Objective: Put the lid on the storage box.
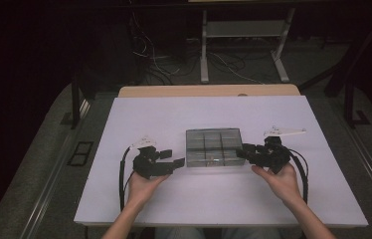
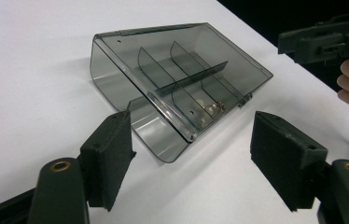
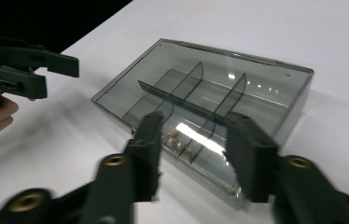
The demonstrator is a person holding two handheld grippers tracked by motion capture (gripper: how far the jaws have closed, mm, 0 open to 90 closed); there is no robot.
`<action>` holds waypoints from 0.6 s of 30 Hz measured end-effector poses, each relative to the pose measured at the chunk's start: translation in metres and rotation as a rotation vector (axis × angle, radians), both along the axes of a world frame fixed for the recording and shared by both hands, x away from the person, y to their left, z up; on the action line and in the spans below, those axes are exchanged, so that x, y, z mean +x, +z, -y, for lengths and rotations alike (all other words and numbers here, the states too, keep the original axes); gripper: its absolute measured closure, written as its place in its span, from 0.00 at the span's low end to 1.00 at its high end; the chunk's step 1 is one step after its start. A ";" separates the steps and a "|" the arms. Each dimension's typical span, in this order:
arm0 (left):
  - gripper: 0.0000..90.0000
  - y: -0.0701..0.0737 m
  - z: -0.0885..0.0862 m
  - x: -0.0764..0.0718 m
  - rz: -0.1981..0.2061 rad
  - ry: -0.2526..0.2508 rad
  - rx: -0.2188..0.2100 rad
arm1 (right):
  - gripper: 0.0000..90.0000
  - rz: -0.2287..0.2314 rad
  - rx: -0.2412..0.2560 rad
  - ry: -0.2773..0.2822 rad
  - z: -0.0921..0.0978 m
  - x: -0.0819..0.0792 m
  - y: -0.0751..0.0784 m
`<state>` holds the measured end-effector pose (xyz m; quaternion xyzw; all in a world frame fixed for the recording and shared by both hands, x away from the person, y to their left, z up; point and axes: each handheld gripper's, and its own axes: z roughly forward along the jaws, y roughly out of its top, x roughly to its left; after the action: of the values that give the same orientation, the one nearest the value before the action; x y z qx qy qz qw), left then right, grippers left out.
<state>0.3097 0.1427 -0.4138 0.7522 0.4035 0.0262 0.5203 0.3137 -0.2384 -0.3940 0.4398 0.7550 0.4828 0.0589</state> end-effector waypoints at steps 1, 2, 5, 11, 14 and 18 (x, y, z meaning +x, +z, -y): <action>0.28 0.000 -0.001 -0.001 -0.003 -0.003 -0.004 | 0.47 0.000 -0.001 -0.006 0.001 -0.002 0.000; 0.26 0.000 -0.002 -0.003 -0.002 -0.005 -0.004 | 0.41 -0.005 -0.008 -0.011 0.002 -0.004 0.000; 0.21 -0.001 -0.004 -0.007 -0.001 -0.010 0.003 | 0.28 -0.019 -0.033 -0.011 0.005 -0.009 -0.001; 0.13 -0.003 -0.008 -0.017 0.012 -0.006 -0.004 | 0.06 -0.018 -0.061 -0.015 0.013 -0.023 -0.007; 0.07 -0.005 -0.009 -0.021 0.016 -0.005 0.004 | 0.00 -0.014 -0.067 -0.024 0.017 -0.030 -0.010; 0.00 -0.008 -0.010 -0.026 0.014 0.005 0.020 | 0.00 -0.020 -0.035 -0.016 0.025 -0.038 -0.015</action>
<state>0.2841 0.1528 -0.4221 0.7561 0.4016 0.0369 0.5154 0.2756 -0.2630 -0.4093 0.4496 0.7605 0.4643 0.0629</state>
